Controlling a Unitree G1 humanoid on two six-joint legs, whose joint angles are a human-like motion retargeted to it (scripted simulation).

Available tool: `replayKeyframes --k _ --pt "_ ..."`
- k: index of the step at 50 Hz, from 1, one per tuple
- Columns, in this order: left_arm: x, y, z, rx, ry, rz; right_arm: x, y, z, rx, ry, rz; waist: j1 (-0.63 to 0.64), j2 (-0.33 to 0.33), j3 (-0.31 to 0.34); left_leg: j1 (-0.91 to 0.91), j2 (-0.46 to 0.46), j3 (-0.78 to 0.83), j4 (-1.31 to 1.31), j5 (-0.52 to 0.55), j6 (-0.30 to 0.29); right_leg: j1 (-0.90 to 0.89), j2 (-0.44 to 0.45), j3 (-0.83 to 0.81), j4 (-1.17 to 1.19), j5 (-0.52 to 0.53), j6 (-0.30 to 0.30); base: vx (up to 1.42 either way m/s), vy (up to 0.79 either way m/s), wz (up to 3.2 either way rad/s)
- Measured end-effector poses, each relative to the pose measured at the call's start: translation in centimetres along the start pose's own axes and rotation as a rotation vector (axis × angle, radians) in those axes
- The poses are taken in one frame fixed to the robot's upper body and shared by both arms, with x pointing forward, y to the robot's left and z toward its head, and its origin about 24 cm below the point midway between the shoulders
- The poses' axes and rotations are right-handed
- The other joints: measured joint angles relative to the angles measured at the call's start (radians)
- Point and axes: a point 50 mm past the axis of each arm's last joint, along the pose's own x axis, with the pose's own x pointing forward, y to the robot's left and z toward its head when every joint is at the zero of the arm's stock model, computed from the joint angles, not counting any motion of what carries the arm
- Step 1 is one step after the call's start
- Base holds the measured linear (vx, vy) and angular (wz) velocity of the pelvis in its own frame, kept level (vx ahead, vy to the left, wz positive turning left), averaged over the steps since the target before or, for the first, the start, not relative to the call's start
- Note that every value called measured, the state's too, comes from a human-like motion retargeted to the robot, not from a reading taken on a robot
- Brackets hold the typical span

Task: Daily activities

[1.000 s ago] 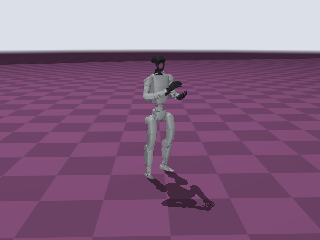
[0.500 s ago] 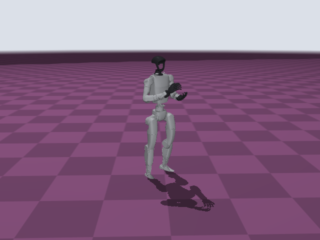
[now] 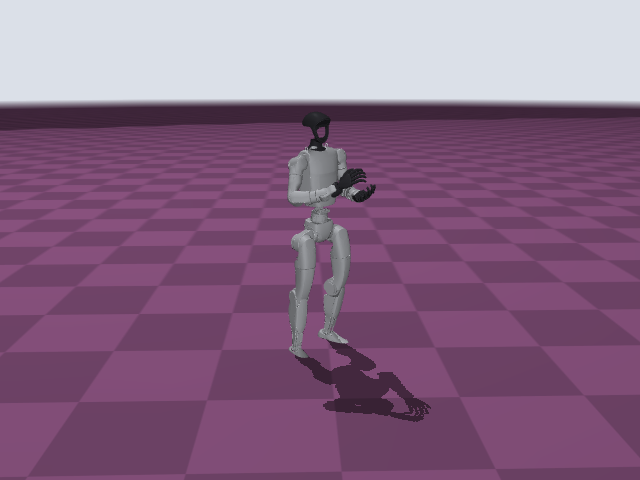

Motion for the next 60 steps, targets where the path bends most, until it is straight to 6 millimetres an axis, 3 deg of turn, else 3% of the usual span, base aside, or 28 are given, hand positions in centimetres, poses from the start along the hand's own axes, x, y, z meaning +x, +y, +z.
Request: replayKeyframes --k 23,27,30,35,41,47,53,60 --pt "0.4 0.0 0.2 0.104 -0.038 0.006 -0.1 -0.7 0.5 -0.080 -0.109 -0.071 -0.014 -0.001 -0.007 0.000 -0.001 -0.017 -0.054 0.016 -0.032 0.004 0.001 -0.041 -0.002 -0.002 -0.008 0.00 0.00 0.05" --pt "0.0 0.6 0.3 0.128 -0.055 0.031 -0.1 -2.2 1.2 -0.124 -0.164 -0.114 -0.019 -0.003 -0.007 -0.002 0.000 -0.017 -0.066 0.016 -0.039 0.003 0.002 -0.050 -0.003 -0.001 -0.008 0.00 0.02 0.21" --pt "-1.3 2.6 1.1 0.164 -0.078 0.118 0.0 -4.0 2.0 -0.172 -0.208 -0.170 -0.023 -0.004 -0.007 -0.001 0.000 -0.015 -0.079 0.017 -0.045 0.003 0.002 -0.057 -0.003 0.001 -0.006 0.00 0.03 0.22" --pt "-3.2 4.2 4.7 0.311 -0.194 0.206 1.0 -8.0 5.2 -0.278 -0.370 -0.382 -0.036 -0.003 -0.019 0.003 0.000 -0.007 -0.116 0.028 -0.051 -0.003 0.003 -0.066 -0.004 0.007 -0.006 0.00 0.04 0.23" --pt "-4.0 1.6 11.7 0.644 -0.453 0.222 1.4 -12.4 11.9 -0.413 -0.749 -0.760 -0.041 0.001 -0.057 0.002 0.002 -0.001 -0.172 0.051 -0.058 -0.015 0.008 -0.077 -0.006 0.019 -0.013 -0.01 0.04 0.28" --pt "-4.5 -4.1 17.1 0.947 -0.767 0.169 0.4 -13.3 17.5 -0.427 -1.122 -1.016 -0.036 0.005 -0.099 -0.006 0.004 -0.008 -0.209 0.064 -0.085 -0.022 0.013 -0.103 -0.007 0.022 -0.022 -0.02 0.04 0.38" --pt "-4.7 -7.8 18.3 1.046 -0.923 0.090 -0.2 -12.8 20.3 -0.362 -1.326 -1.096 -0.030 0.014 -0.125 -0.019 0.005 -0.027 -0.229 0.069 -0.108 -0.023 0.017 -0.136 -0.007 0.020 -0.028 -0.01 0.03 0.42" --pt "-4.4 -8.3 18.2 1.020 -0.961 0.080 -0.7 -13.1 20.8 -0.302 -1.374 -1.199 -0.021 0.026 -0.146 -0.034 0.003 -0.061 -0.249 0.080 -0.125 -0.021 0.019 -0.173 -0.007 0.018 -0.034 0.00 0.02 0.42"
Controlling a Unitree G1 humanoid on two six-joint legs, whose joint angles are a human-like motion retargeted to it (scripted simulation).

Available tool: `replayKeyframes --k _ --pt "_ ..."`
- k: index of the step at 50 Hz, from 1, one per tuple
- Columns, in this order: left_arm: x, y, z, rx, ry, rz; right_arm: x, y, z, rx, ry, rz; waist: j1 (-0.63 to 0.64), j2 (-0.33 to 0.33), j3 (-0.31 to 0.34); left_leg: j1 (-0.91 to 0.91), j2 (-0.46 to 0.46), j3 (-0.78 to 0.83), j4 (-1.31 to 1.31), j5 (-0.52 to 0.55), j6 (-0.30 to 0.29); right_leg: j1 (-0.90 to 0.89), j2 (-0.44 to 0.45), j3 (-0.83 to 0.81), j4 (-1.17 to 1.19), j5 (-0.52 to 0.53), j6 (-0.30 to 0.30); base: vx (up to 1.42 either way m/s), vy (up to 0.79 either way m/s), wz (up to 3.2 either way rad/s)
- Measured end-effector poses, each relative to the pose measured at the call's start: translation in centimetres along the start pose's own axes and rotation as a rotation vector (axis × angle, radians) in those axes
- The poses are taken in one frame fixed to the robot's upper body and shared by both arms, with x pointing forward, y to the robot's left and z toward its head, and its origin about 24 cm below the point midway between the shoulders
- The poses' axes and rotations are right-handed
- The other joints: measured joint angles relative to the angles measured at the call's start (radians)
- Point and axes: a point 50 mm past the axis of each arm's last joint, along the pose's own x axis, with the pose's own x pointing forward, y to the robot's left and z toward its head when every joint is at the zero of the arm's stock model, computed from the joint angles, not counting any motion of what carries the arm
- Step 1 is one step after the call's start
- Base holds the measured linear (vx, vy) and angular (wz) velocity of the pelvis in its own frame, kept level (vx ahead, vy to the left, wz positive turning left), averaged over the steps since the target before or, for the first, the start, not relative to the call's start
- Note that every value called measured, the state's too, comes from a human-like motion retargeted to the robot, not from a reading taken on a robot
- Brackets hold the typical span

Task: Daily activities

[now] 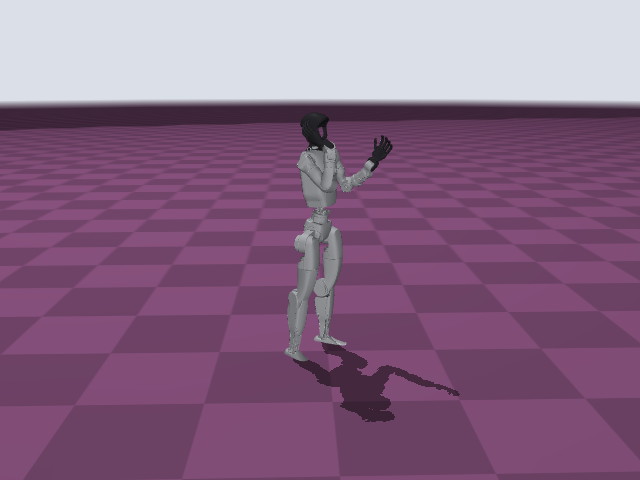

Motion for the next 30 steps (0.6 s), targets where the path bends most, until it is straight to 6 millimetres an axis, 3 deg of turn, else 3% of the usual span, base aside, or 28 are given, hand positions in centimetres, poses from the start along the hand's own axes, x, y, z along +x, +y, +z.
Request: replayKeyframes --k 5,11,15,19,22,25,30 --pt "-0.3 1.3 -0.6 0.067 0.012 0.072 0.5 -0.2 0.0 0.038 -0.011 -0.100 0.019 -0.002 -0.008 -0.017 -0.006 -0.028 0.001 0.004 -0.001 0.001 -0.002 -0.021 0.001 0.000 -0.006 0.00 0.02 0.43" --pt "-3.5 2.9 -4.5 0.108 0.244 0.120 -1.4 1.1 0.1 0.235 0.188 0.007 0.026 -0.011 0.020 -0.033 -0.019 -0.063 0.002 0.006 -0.003 0.007 -0.009 -0.044 0.004 0.007 -0.012 -0.01 0.05 0.48" --pt "-8.9 3.3 -8.5 0.058 0.554 0.109 -2.3 2.2 1.0 0.447 0.328 0.121 0.039 -0.019 0.040 -0.038 -0.031 -0.089 0.001 0.012 -0.005 0.017 -0.017 -0.065 0.006 0.014 -0.014 -0.01 0.07 0.53" --pt "-16.5 5.0 -10.9 0.067 0.887 0.180 -0.7 2.7 1.7 0.556 0.278 0.043 0.053 -0.023 0.042 -0.053 -0.044 -0.119 0.000 0.021 -0.012 0.017 -0.024 -0.084 0.011 0.019 -0.017 0.01 0.07 0.57" --pt "-21.6 6.7 -11.0 0.130 1.084 0.251 1.0 2.7 1.7 0.528 0.170 -0.078 0.064 -0.028 0.031 -0.067 -0.051 -0.139 0.000 0.029 -0.019 0.013 -0.028 -0.099 0.019 0.021 -0.021 0.02 0.06 0.56" --pt "-25.4 8.2 -10.4 0.196 1.228 0.296 2.3 2.6 1.4 0.454 0.070 -0.183 0.070 -0.035 0.017 -0.079 -0.055 -0.155 -0.001 0.034 -0.030 0.008 -0.029 -0.114 0.028 0.022 -0.024 0.01 0.06 0.51" --pt "-28.7 9.8 -9.5 0.266 1.369 0.317 3.3 2.2 1.2 0.343 -0.023 -0.263 0.072 -0.044 0.000 -0.095 -0.059 -0.175 -0.001 0.041 -0.052 0.003 -0.029 -0.137 0.041 0.024 -0.029 0.00 0.05 0.42"
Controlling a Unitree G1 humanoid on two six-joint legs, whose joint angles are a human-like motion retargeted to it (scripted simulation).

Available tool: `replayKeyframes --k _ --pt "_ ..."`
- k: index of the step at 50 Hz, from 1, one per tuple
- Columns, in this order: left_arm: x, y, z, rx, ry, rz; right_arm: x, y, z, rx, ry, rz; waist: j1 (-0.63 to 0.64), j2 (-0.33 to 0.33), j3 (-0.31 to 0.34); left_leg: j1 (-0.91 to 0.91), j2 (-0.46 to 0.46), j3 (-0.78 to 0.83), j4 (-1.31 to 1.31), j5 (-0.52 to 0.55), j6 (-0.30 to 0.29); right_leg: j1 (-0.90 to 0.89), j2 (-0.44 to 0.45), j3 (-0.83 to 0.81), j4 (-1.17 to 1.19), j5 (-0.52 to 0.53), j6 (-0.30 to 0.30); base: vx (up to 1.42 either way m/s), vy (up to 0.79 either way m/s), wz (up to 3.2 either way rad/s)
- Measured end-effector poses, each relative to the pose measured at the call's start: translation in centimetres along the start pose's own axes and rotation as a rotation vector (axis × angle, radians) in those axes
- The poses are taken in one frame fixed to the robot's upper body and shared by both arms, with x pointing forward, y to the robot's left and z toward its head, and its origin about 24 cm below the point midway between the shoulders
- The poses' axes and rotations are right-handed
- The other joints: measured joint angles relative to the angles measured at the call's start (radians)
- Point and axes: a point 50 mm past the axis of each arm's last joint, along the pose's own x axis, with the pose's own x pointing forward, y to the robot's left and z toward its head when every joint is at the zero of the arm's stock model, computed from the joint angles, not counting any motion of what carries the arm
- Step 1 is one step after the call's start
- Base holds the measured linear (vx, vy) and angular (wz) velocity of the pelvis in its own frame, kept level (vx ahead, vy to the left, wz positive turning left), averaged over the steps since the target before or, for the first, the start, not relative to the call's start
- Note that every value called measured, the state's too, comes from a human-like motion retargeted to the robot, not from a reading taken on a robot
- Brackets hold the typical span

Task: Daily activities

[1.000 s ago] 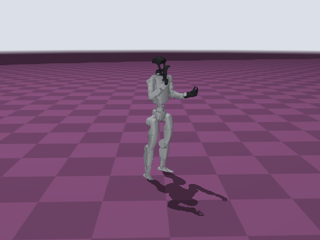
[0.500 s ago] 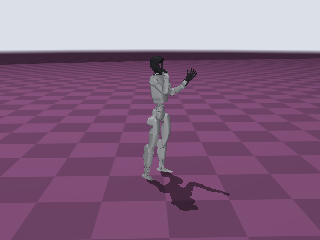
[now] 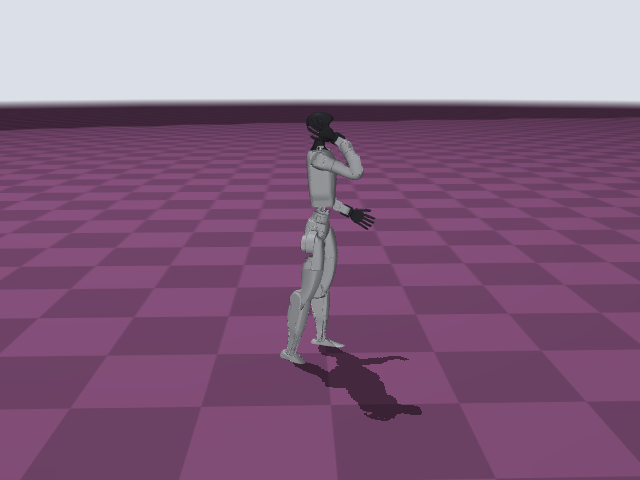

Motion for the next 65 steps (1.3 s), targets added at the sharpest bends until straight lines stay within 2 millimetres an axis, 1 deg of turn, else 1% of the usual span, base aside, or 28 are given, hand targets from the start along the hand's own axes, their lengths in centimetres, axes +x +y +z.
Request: replayKeyframes --k 2,5,8,10,12,14,16,18,20,23,25,27,28,30,31,32,34,35,36,38,40,42,43,45,47,51,55,65 --pt "-0.1 0.2 -0.4 0.006 0.018 0.005 0.2 -0.2 0.0 -0.031 -0.029 0.002 -0.003 -0.002 -0.005 -0.005 -0.001 -0.007 0.000 0.003 -0.009 -0.002 0.000 -0.008 0.006 0.001 -0.002 0.00 0.03 0.38" --pt "0.0 0.0 -0.4 0.000 0.013 0.004 0.3 -0.5 0.1 -0.061 -0.070 0.022 -0.008 -0.004 -0.011 -0.013 -0.002 -0.016 0.000 0.006 -0.020 -0.005 0.001 -0.019 0.012 0.001 -0.006 -0.01 0.02 0.33" --pt "0.4 -0.3 0.6 -0.027 -0.037 0.006 -0.6 -1.3 -0.2 -0.111 -0.023 0.089 -0.016 -0.001 -0.004 -0.022 -0.003 -0.025 0.000 0.010 -0.030 -0.010 0.002 -0.026 0.017 0.002 -0.010 -0.02 0.01 0.26" --pt "1.0 -1.0 2.4 -0.053 -0.117 -0.012 -2.0 -2.1 -0.4 -0.144 0.061 0.166 -0.022 0.003 0.000 -0.027 -0.003 -0.031 0.000 0.013 -0.037 -0.012 0.003 -0.030 0.019 0.004 -0.013 -0.03 0.01 0.21" --pt "1.5 -2.0 5.2 -0.079 -0.234 -0.056 -4.0 -3.3 -0.5 -0.181 0.206 0.294 -0.026 0.009 0.005 -0.029 0.001 -0.034 0.001 0.012 -0.048 -0.014 0.007 -0.030 0.025 0.003 -0.019 -0.04 0.00 0.19" --pt "1.7 -3.2 8.8 -0.089 -0.385 -0.123 -7.1 -4.9 -0.5 -0.223 0.423 0.473 -0.031 0.017 0.008 -0.029 0.006 -0.040 0.001 0.012 -0.061 -0.012 0.013 -0.034 0.030 0.007 -0.028 -0.06 0.01 0.26" --pt "1.6 -4.5 13.1 -0.076 -0.561 -0.199 -11.2 -7.2 0.2 -0.267 0.701 0.685 -0.034 0.028 0.008 -0.025 0.012 -0.047 0.001 0.011 -0.074 -0.006 0.021 -0.038 0.035 0.011 -0.041 -0.07 0.01 0.31" --pt "0.7 -5.9 17.3 -0.048 -0.748 -0.269 -15.5 -10.3 2.2 -0.311 1.002 0.892 -0.033 0.040 0.005 -0.020 0.018 -0.057 0.001 0.010 -0.086 0.002 0.029 -0.043 0.040 0.016 -0.056 -0.07 0.01 0.35" --pt "-0.9 -7.4 21.2 -0.031 -0.932 -0.343 -19.2 -13.7 5.1 -0.353 1.296 1.063 -0.031 0.053 0.001 -0.017 0.023 -0.068 0.001 0.010 -0.096 0.010 0.037 -0.047 0.042 0.022 -0.072 -0.07 0.01 0.37" --pt "-4.0 -9.2 25.6 -0.042 -1.165 -0.473 -22.7 -17.8 9.8 -0.414 1.639 1.233 -0.031 0.070 -0.006 -0.020 0.026 -0.080 0.001 0.012 -0.109 0.017 0.046 -0.053 0.036 0.030 -0.088 -0.06 0.01 0.33" --pt "-6.0 -10.1 27.3 -0.057 -1.272 -0.560 -23.9 -19.5 12.4 -0.449 1.795 1.291 -0.034 0.080 -0.010 -0.024 0.024 -0.089 0.000 0.016 -0.115 0.020 0.049 -0.060 0.029 0.038 -0.095 -0.05 0.02 0.30" --pt "-6.9 -10.5 27.6 -0.076 -1.300 -0.622 -24.5 -20.4 13.5 -0.480 1.872 1.300 -0.035 0.087 -0.010 -0.026 0.024 -0.094 0.000 0.019 -0.120 0.023 0.052 -0.064 0.021 0.044 -0.099 -0.02 0.01 0.11" --pt "-7.2 -10.7 27.6 -0.085 -1.304 -0.648 -24.6 -20.5 13.7 -0.490 1.887 1.293 -0.035 0.090 -0.010 -0.026 0.024 -0.095 0.000 0.019 -0.121 0.025 0.053 -0.066 0.018 0.047 -0.100 0.00 0.00 0.00" --pt "-7.7 -10.9 27.2 -0.108 -1.294 -0.701 -24.8 -20.2 13.3 -0.498 1.869 1.254 -0.033 0.093 -0.009 -0.026 0.024 -0.094 0.000 0.020 -0.123 0.029 0.055 -0.070 0.014 0.051 -0.100 0.00 0.00 0.00" --pt "-7.2 -10.8 26.1 -0.125 -1.229 -0.703 -24.6 -19.5 12.1 -0.488 1.811 1.214 -0.031 0.092 -0.006 -0.024 0.024 -0.092 0.000 0.019 -0.122 0.031 0.055 -0.072 0.012 0.052 -0.098 0.00 0.00 0.00" --pt "-6.5 -10.6 24.8 -0.140 -1.153 -0.697 -24.3 -18.6 10.8 -0.474 1.741 1.169 -0.029 0.091 -0.004 -0.023 0.023 -0.091 0.000 0.018 -0.120 0.033 0.055 -0.073 0.010 0.053 -0.096 0.00 0.00 0.00" --pt "-4.2 -9.7 20.9 -0.161 -0.930 -0.642 -22.8 -15.7 7.1 -0.424 1.520 1.045 -0.025 0.088 0.000 -0.019 0.022 -0.087 0.001 0.016 -0.114 0.036 0.052 -0.072 0.010 0.050 -0.088 0.00 0.00 0.00" --pt "-2.9 -8.9 18.3 -0.175 -0.800 -0.599 -21.4 -13.8 5.0 -0.389 1.378 0.966 -0.023 0.086 0.002 -0.016 0.021 -0.083 0.001 0.014 -0.110 0.037 0.050 -0.068 0.012 0.047 -0.083 0.00 0.00 0.00" --pt "-1.7 -8.0 15.2 -0.193 -0.649 -0.537 -19.3 -11.5 2.7 -0.353 1.199 0.866 -0.019 0.083 0.001 -0.016 0.017 -0.082 0.001 0.015 -0.108 0.036 0.046 -0.066 0.012 0.044 -0.075 0.00 0.00 0.00" --pt "-0.2 -5.8 8.6 -0.218 -0.358 -0.388 -14.1 -7.2 -0.6 -0.281 0.837 0.635 -0.011 0.074 -0.007 -0.018 0.009 -0.080 0.001 0.020 -0.103 0.032 0.037 -0.062 0.013 0.040 -0.060 0.06 0.02 0.03" --pt "-0.2 -3.4 2.9 -0.203 -0.125 -0.232 -8.8 -4.2 -1.9 -0.231 0.514 0.391 0.000 0.062 -0.021 -0.022 0.001 -0.079 0.001 0.024 -0.096 0.028 0.029 -0.061 0.018 0.038 -0.050 0.06 0.02 0.13" --pt "-0.7 -1.5 -0.6 -0.157 0.019 -0.116 -5.0 -2.6 -2.0 -0.200 0.276 0.188 0.012 0.050 -0.035 -0.023 -0.004 -0.082 0.001 0.027 -0.090 0.027 0.024 -0.063 0.025 0.035 -0.045 0.05 0.02 0.25" --pt "-1.1 -0.7 -1.8 -0.130 0.070 -0.077 -3.7 -2.1 -1.8 -0.186 0.191 0.111 0.018 0.046 -0.043 -0.023 -0.007 -0.087 0.000 0.028 -0.087 0.029 0.022 -0.068 0.027 0.036 -0.045 0.04 0.03 0.32" --pt "-1.5 0.4 -3.1 -0.079 0.129 -0.023 -1.6 -1.4 -1.5 -0.169 0.064 -0.016 0.027 0.038 -0.055 -0.022 -0.010 -0.094 0.000 0.028 -0.086 0.032 0.021 -0.072 0.031 0.035 -0.044 0.03 0.02 0.32" --pt "-1.4 1.0 -3.3 -0.039 0.141 0.002 -0.5 -1.0 -1.3 -0.165 -0.005 -0.101 0.034 0.031 -0.058 -0.020 -0.012 -0.100 0.000 0.029 -0.087 0.036 0.020 -0.076 0.036 0.035 -0.046 0.02 0.02 0.28" --pt "-0.6 1.3 -2.7 0.021 0.123 0.023 0.4 -0.8 -1.2 -0.191 -0.045 -0.176 0.038 0.022 -0.054 -0.016 -0.016 -0.109 0.000 0.034 -0.096 0.043 0.017 -0.083 0.047 0.035 -0.052 0.01 0.01 0.25" --pt "-0.1 1.2 -2.3 0.087 0.113 0.029 0.7 -0.9 -1.2 -0.213 -0.061 -0.167 0.033 0.016 -0.048 -0.014 -0.021 -0.115 0.000 0.039 -0.106 0.047 0.015 -0.089 0.055 0.034 -0.054 0.00 0.01 0.15" --pt "0.6 0.7 -2.7 0.237 0.146 -0.051 0.9 -0.4 -0.9 -0.206 -0.085 -0.006 0.012 0.011 -0.039 -0.023 -0.024 -0.113 -0.001 0.051 -0.125 0.039 0.012 -0.098 0.065 0.037 -0.054 0.00 0.00 0.00"
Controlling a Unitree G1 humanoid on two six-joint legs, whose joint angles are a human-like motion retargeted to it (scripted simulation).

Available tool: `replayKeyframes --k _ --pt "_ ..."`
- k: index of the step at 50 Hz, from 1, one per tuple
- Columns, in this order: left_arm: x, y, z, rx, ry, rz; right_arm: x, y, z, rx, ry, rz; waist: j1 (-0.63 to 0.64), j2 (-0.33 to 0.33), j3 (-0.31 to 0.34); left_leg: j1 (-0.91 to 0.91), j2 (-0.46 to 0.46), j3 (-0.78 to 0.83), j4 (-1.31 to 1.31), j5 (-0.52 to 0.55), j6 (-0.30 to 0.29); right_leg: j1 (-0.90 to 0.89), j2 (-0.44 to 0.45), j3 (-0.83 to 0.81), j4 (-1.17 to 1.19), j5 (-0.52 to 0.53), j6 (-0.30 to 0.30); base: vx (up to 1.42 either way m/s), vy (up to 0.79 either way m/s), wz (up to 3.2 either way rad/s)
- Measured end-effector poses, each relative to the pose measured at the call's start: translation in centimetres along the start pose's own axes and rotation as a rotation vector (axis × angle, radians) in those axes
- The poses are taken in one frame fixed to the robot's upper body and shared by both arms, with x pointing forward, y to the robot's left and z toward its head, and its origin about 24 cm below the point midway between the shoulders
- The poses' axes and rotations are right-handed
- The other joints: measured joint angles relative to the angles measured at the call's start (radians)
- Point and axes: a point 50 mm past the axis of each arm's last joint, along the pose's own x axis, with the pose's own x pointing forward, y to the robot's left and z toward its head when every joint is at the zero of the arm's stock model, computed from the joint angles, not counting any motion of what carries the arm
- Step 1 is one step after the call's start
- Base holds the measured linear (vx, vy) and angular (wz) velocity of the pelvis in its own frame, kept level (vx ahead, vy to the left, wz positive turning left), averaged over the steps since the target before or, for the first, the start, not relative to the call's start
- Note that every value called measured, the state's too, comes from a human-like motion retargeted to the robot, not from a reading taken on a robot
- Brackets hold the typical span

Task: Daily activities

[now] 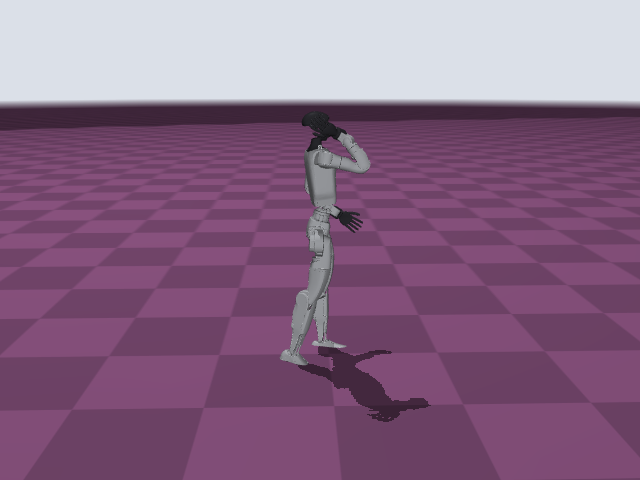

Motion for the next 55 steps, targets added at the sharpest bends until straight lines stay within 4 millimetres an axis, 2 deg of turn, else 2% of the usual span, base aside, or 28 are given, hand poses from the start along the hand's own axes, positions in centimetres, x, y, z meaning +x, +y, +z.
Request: replayKeyframes --k 5,8,10,13,14,16,18,19,20,21,23,25,27,29,31,33,35,37,40,42,44,45,47,49,50,52,53,55 --pt "0.2 -0.4 0.2 -0.016 -0.010 -0.024 -0.7 -0.8 0.3 -0.002 0.027 0.090 -0.010 0.007 0.017 -0.008 0.004 0.009 0.002 0.005 -0.003 -0.011 0.002 0.005 0.005 0.002 -0.003 0.00 0.00 0.00" --pt "0.6 -1.4 2.7 -0.063 -0.118 -0.076 -3.1 -1.8 -0.4 -0.028 0.159 0.279 -0.017 0.013 0.027 -0.014 0.006 0.008 0.002 0.011 -0.008 -0.018 0.004 0.007 0.003 0.008 -0.012 -0.02 0.00 -0.01" --pt "0.7 -2.4 5.7 -0.089 -0.242 -0.153 -6.2 -2.7 -0.9 -0.022 0.347 0.510 -0.021 0.020 0.032 -0.018 0.008 0.007 0.002 0.013 -0.014 -0.021 0.008 0.011 0.000 0.015 -0.021 -0.05 0.00 -0.01" --pt "0.0 -4.3 11.8 -0.070 -0.493 -0.338 -15.8 -7.2 -0.3 0.029 0.925 1.080 -0.023 0.034 0.035 -0.014 0.015 0.001 0.002 0.011 -0.018 -0.014 0.021 0.019 -0.009 0.040 -0.045 -0.06 0.03 0.06" --pt "-0.5 -5.0 14.1 -0.051 -0.584 -0.393 -19.5 -10.1 1.2 0.046 1.168 1.279 -0.022 0.038 0.034 -0.011 0.018 -0.003 0.002 0.010 -0.018 -0.010 0.026 0.021 -0.010 0.049 -0.056 -0.06 0.04 0.15" --pt "-2.0 -6.2 18.3 -0.024 -0.767 -0.481 -25.2 -17.3 6.7 0.084 1.659 1.622 -0.017 0.047 0.032 -0.007 0.024 -0.012 0.002 0.008 -0.018 -0.003 0.036 0.026 -0.011 0.065 -0.079 -0.06 0.04 0.21" --pt "-4.0 -7.1 22.0 -0.026 -0.943 -0.535 -27.1 -23.2 13.1 0.131 2.051 1.849 -0.011 0.055 0.032 -0.007 0.025 -0.019 0.001 0.008 -0.018 -0.002 0.042 0.030 -0.013 0.077 -0.097 -0.05 0.04 0.22" --pt "-4.9 -7.2 23.5 -0.041 -1.020 -0.542 -27.2 -25.1 15.5 0.151 2.184 1.909 -0.010 0.060 0.033 -0.008 0.024 -0.021 0.001 0.009 -0.018 -0.002 0.043 0.031 -0.016 0.081 -0.103 0.00 0.00 0.00" --pt "-5.8 -7.2 24.8 -0.060 -1.091 -0.543 -27.0 -26.5 17.7 0.169 2.297 1.950 -0.009 0.064 0.034 -0.009 0.023 -0.022 0.001 0.010 -0.018 -0.001 0.044 0.032 -0.018 0.085 -0.108 0.00 0.00 0.00" --pt "-6.2 -7.1 25.2 -0.089 -1.125 -0.529 -26.9 -27.0 18.5 0.149 2.344 1.933 -0.010 0.067 0.035 -0.009 0.022 -0.023 0.001 0.012 -0.018 0.000 0.045 0.028 -0.022 0.087 -0.111 0.00 0.00 0.00" --pt "-6.7 -6.6 25.6 -0.164 -1.160 -0.484 -27.0 -26.8 18.1 0.061 2.344 1.834 -0.016 0.072 0.034 -0.009 0.022 -0.023 0.000 0.015 -0.018 0.004 0.046 0.022 -0.030 0.089 -0.110 0.00 0.00 0.00" --pt "-6.6 -5.6 25.3 -0.257 -1.155 -0.415 -27.0 -24.7 14.0 -0.101 2.156 1.613 -0.021 0.077 0.034 -0.007 0.025 -0.013 0.001 0.012 -0.018 0.005 0.046 0.024 -0.033 0.080 -0.099 0.02 -0.04 -0.23" --pt "-4.6 -4.6 22.1 -0.361 -0.997 -0.323 -25.2 -20.1 6.8 -0.220 1.771 1.320 -0.024 0.080 0.030 -0.007 0.026 -0.008 0.001 0.011 -0.018 0.003 0.042 0.021 -0.036 0.068 -0.081 0.04 -0.06 -0.24" --pt "-2.4 -3.7 17.2 -0.465 -0.766 -0.225 -20.1 -14.2 0.1 -0.264 1.286 0.997 -0.022 0.084 0.020 -0.014 0.024 -0.007 0.001 0.014 -0.017 -0.004 0.036 0.019 -0.039 0.057 -0.062 0.05 -0.07 -0.16" --pt "-0.9 -3.2 11.5 -0.539 -0.519 -0.122 -13.2 -9.0 -3.2 -0.264 0.813 0.666 -0.014 0.084 0.005 -0.026 0.019 -0.004 0.001 0.020 -0.014 -0.016 0.030 0.020 -0.041 0.051 -0.049 0.06 -0.05 -0.07" --pt "-0.4 -2.7 6.3 -0.558 -0.303 -0.041 -7.3 -5.8 -3.3 -0.228 0.450 0.385 -0.005 0.075 -0.011 -0.034 0.016 0.003 0.001 0.025 -0.011 -0.028 0.025 0.023 -0.037 0.049 -0.041 0.03 -0.01 -0.01" --pt "-0.4 -2.5 2.6 -0.541 -0.143 -0.003 -3.8 -4.0 -2.2 -0.167 0.237 0.214 0.002 0.065 -0.019 -0.039 0.016 0.011 0.001 0.026 -0.011 -0.035 0.023 0.024 -0.029 0.049 -0.034 0.00 0.00 0.00" --pt "-0.5 -2.6 0.7 -0.528 -0.054 -0.016 -2.5 -3.1 -1.3 -0.109 0.167 0.175 0.002 0.060 -0.019 -0.040 0.017 0.016 0.001 0.028 -0.012 -0.038 0.022 0.023 -0.022 0.052 -0.033 0.00 0.00 0.00" --pt "-0.3 -3.5 0.5 -0.556 -0.030 -0.095 -2.6 -2.6 -0.6 -0.030 0.196 0.270 -0.002 0.059 -0.010 -0.039 0.021 0.017 0.001 0.029 -0.013 -0.040 0.024 0.022 -0.013 0.057 -0.036 0.00 0.00 0.00" --pt "-0.1 -4.6 2.0 -0.605 -0.087 -0.194 -4.4 -3.0 -0.6 0.027 0.341 0.414 -0.003 0.063 0.004 -0.037 0.024 0.014 0.002 0.029 -0.014 -0.041 0.025 0.024 -0.005 0.059 -0.042 0.00 0.00 0.00" --pt "-0.3 -5.9 4.6 -0.666 -0.194 -0.336 -8.0 -4.0 -0.8 0.087 0.613 0.622 -0.004 0.071 0.013 -0.033 0.029 0.008 0.002 0.027 -0.015 -0.039 0.029 0.028 0.001 0.064 -0.051 0.00 0.00 0.00" --pt "-0.5 -6.5 6.1 -0.693 -0.257 -0.417 -10.4 -5.1 -0.7 0.122 0.795 0.735 -0.005 0.074 0.017 -0.030 0.032 0.004 0.002 0.026 -0.017 -0.037 0.032 0.029 0.002 0.068 -0.056 0.00 0.00 0.00" --pt "-1.3 -7.7 9.2 -0.710 -0.391 -0.580 -17.7 -9.2 0.8 0.160 1.305 0.980 -0.005 0.077 0.022 -0.023 0.037 -0.006 0.002 0.020 -0.018 -0.028 0.040 0.032 -0.004 0.081 -0.069 0.00 0.00 0.00" --pt "-2.3 -8.8 12.1 -0.700 -0.505 -0.715 -24.7 -16.5 6.1 0.126 1.903 1.155 -0.001 0.078 0.024 -0.015 0.044 -0.015 0.002 0.015 -0.018 -0.018 0.049 0.037 -0.008 0.095 -0.084 0.00 0.00 0.00" --pt "-2.8 -9.3 13.4 -0.694 -0.552 -0.771 -27.0 -20.7 10.2 0.084 2.215 1.201 0.000 0.078 0.023 -0.011 0.047 -0.018 0.003 0.013 -0.018 -0.013 0.054 0.040 -0.008 0.102 -0.093 0.00 0.00 0.00" --pt "-3.6 -10.2 15.4 -0.697 -0.619 -0.849 -28.2 -27.3 18.4 -0.037 2.709 1.232 0.002 0.080 0.025 -0.009 0.050 -0.021 0.003 0.012 -0.018 -0.010 0.059 0.045 -0.007 0.113 -0.106 0.00 0.00 0.00" --pt "-3.9 -10.5 16.2 -0.702 -0.647 -0.880 -27.7 -29.4 21.9 0.088 -2.887 -1.219 0.002 0.081 0.028 -0.009 0.049 -0.023 0.002 0.011 -0.018 -0.009 0.061 0.046 -0.009 0.116 -0.111 0.00 0.00 0.00" --pt "-4.4 -10.8 17.2 -0.715 -0.683 -0.915 -26.2 -31.8 26.9 0.132 -2.710 -1.016 0.001 0.082 0.034 -0.010 0.048 -0.024 0.002 0.012 -0.018 -0.008 0.062 0.047 -0.013 0.119 -0.115 0.00 0.00 0.00"
